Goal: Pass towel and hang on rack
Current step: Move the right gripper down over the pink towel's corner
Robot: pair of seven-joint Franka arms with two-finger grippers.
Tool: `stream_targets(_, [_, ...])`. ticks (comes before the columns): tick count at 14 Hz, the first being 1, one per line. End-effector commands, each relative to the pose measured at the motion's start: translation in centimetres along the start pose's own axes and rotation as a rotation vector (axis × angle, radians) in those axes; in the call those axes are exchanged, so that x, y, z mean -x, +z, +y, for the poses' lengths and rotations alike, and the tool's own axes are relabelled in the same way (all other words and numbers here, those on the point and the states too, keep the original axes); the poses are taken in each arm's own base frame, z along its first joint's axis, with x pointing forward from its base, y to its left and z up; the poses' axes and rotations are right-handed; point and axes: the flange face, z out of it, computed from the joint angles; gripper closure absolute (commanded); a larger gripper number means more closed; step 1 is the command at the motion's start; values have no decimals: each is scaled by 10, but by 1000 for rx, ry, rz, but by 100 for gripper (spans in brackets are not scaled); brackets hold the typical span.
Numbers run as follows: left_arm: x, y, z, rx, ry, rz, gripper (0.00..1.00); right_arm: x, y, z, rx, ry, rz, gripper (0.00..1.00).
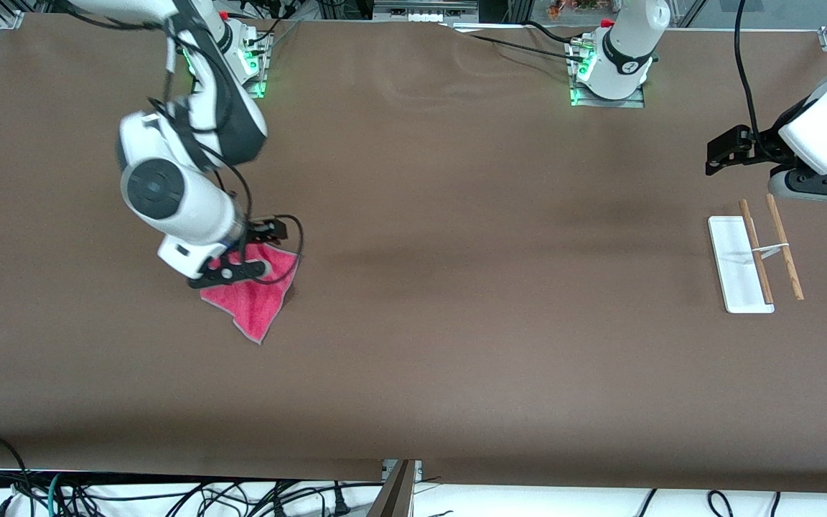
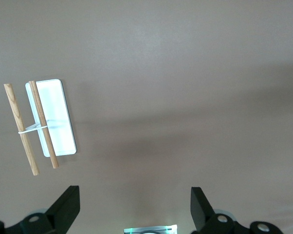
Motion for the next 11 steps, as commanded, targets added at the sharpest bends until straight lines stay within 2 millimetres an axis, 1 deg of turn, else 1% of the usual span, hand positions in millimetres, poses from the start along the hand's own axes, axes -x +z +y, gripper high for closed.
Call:
stream_targets(1, [5, -7, -2, -16, 5, -2, 0, -2, 49, -19, -9, 30, 8, 0])
stream_targets(3, [5, -7, -2, -16, 5, -2, 0, 6, 82, -25, -9, 36, 25, 0])
stream_targets(5, [5, -8, -2, -16, 5, 0, 0, 16, 102, -34, 0, 32, 24, 0])
stream_targets(8, [5, -7, -2, -16, 6, -2, 0, 26, 132, -36, 3, 19, 48, 1])
stream_targets(10, [5, -7, -2, -16, 5, -2, 0, 28, 136, -38, 6, 11, 55, 3])
stream_targets(11, [5, -7, -2, -16, 6, -2, 0, 28, 138, -38, 11, 8, 53, 6])
